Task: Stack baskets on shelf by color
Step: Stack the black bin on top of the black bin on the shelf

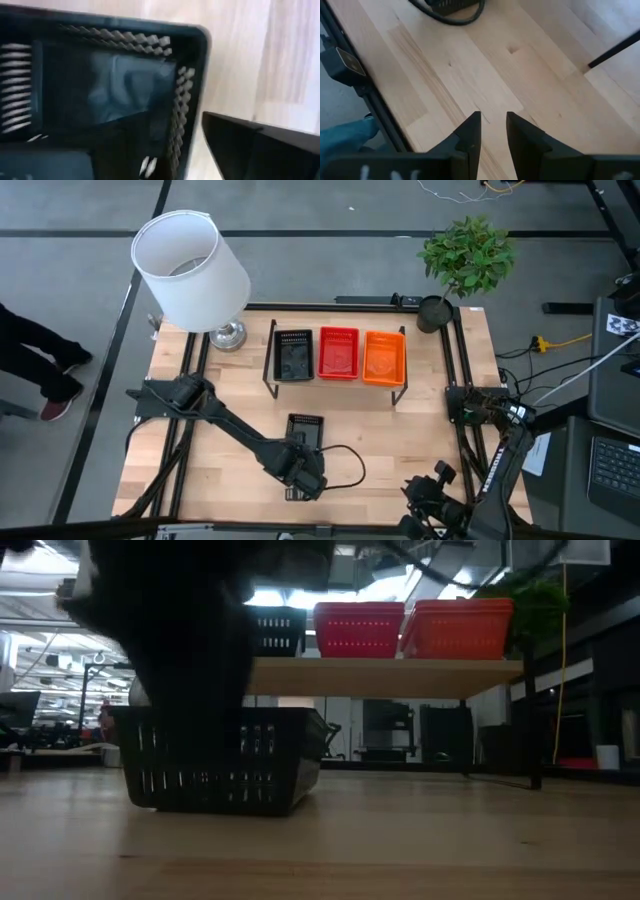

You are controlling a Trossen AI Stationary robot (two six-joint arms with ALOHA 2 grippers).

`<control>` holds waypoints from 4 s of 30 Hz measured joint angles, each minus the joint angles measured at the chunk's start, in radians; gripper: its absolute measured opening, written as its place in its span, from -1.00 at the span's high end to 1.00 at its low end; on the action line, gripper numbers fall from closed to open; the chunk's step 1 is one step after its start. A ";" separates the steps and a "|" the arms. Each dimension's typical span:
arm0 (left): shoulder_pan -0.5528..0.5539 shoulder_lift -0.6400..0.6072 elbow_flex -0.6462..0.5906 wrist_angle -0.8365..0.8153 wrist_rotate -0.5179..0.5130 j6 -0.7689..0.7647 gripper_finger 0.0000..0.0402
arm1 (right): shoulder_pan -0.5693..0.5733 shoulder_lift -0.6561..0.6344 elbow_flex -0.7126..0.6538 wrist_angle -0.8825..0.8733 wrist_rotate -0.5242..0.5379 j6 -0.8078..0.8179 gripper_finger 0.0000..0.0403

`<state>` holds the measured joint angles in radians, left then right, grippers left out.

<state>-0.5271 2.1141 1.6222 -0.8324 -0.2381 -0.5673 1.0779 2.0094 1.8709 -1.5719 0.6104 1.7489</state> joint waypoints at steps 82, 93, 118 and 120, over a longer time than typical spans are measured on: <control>0.511 -0.576 -0.045 -0.271 0.016 0.422 0.75 | 0.028 0.002 -0.126 0.296 -0.169 0.129 0.55; 0.498 -0.578 0.043 -0.257 0.016 0.414 0.47 | 0.028 0.002 -0.126 0.296 -0.170 0.128 0.55; 0.375 -0.550 0.007 -0.280 -0.274 0.333 0.46 | 0.027 0.002 -0.126 0.315 -0.170 0.128 0.55; 0.356 -0.558 0.039 -0.294 -0.262 0.327 0.46 | 0.027 0.002 -0.126 0.315 -0.164 0.120 0.55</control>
<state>-0.1714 1.5563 1.6609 -1.1263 -0.4999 -0.2399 1.1046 2.0109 1.7447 -1.2572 0.4464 1.8692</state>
